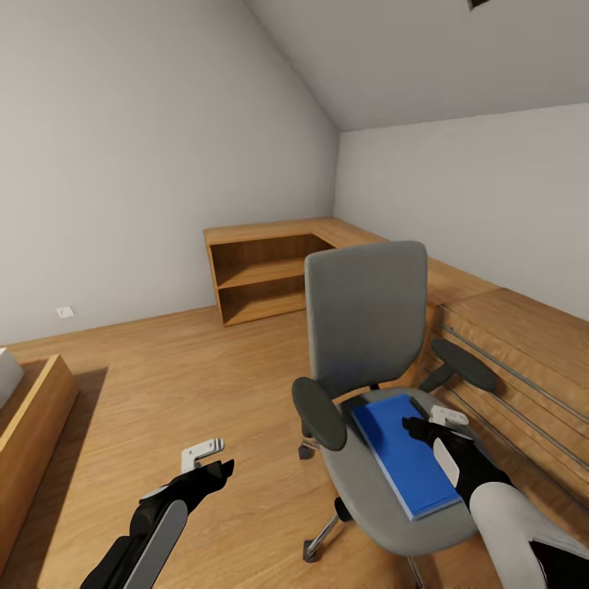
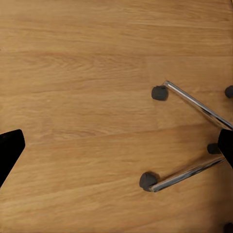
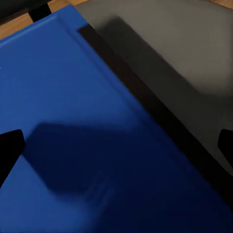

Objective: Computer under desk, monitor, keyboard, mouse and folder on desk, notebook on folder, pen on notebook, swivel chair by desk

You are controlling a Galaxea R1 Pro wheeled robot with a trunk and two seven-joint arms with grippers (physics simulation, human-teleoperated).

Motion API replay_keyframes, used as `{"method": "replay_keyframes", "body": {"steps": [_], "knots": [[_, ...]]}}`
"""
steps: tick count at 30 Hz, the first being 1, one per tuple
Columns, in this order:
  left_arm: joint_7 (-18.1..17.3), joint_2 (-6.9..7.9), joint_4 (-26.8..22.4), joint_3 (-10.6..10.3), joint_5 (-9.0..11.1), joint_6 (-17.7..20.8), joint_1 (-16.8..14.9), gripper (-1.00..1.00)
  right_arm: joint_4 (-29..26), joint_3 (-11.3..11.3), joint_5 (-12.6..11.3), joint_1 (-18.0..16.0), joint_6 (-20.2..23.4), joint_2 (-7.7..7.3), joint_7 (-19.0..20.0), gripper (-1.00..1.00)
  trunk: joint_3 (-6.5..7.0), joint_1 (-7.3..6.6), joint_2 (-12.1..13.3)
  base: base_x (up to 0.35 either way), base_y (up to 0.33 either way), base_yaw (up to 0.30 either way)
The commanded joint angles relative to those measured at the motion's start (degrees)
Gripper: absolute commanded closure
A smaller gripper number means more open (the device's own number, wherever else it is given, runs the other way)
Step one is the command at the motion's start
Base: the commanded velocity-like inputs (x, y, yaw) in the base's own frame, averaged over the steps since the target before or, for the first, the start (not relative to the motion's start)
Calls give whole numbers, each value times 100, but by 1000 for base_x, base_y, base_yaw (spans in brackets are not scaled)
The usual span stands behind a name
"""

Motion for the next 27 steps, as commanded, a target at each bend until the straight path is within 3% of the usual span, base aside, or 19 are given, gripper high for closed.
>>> {"method": "replay_keyframes", "body": {"steps": [1,8,16,27], "knots": [[59,5,-8,-15,60,5,-4,-100,191,-7,-12,2,33,3,-10,-100,-6,0,-2,-11,0,0],[58,0,-8,-15,54,6,-4,-100,192,-4,-15,2,33,0,-10,-100,-6,0,-2,-34,0,0],[61,-7,-8,-15,59,11,-4,-100,193,-7,-15,2,30,6,-10,-100,-6,0,-2,-205,0,0],[57,-9,-8,-15,60,12,-4,-100,195,-6,-15,2,26,7,-10,-100,-6,0,-2,-29,0,0]]}}
